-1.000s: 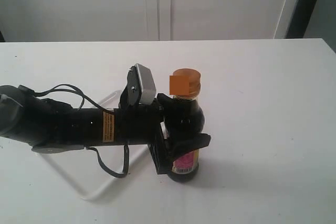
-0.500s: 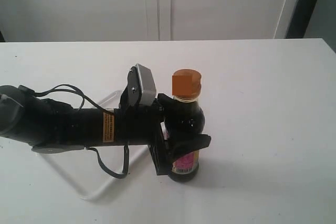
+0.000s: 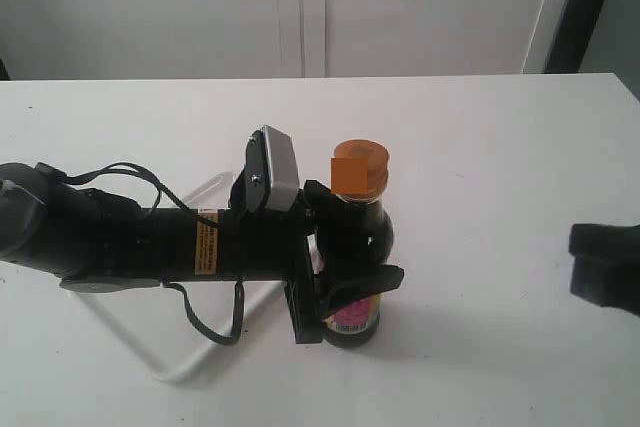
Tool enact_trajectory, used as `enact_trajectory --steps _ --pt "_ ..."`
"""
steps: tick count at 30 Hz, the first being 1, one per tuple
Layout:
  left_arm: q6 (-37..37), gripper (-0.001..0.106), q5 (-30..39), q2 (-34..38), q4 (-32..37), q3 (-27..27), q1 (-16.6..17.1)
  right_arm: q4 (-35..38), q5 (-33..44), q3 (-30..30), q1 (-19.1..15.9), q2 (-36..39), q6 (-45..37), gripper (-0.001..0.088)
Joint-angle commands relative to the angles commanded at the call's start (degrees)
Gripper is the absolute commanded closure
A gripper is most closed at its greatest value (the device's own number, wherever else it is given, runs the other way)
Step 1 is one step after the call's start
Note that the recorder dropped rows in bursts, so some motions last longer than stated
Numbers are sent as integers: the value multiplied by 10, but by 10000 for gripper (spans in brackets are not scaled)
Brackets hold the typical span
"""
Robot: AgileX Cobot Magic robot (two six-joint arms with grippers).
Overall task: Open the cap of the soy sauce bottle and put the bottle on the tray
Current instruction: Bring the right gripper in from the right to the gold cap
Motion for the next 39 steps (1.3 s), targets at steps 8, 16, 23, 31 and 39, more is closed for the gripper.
enact_trajectory --steps 8,16,23,31,39 --pt "0 1053 0 0 -1 0 0 292 85 -11 0 91 -281 868" --pt "0 1053 0 0 -1 0 0 409 116 -41 0 148 -358 868" --pt "5 1053 0 0 -1 0 0 481 154 -57 0 190 -399 868" --pt "6 1053 0 0 -1 0 0 557 188 -57 0 238 -455 868" --pt "8 1053 0 0 -1 0 0 594 199 -65 0 267 -476 868"
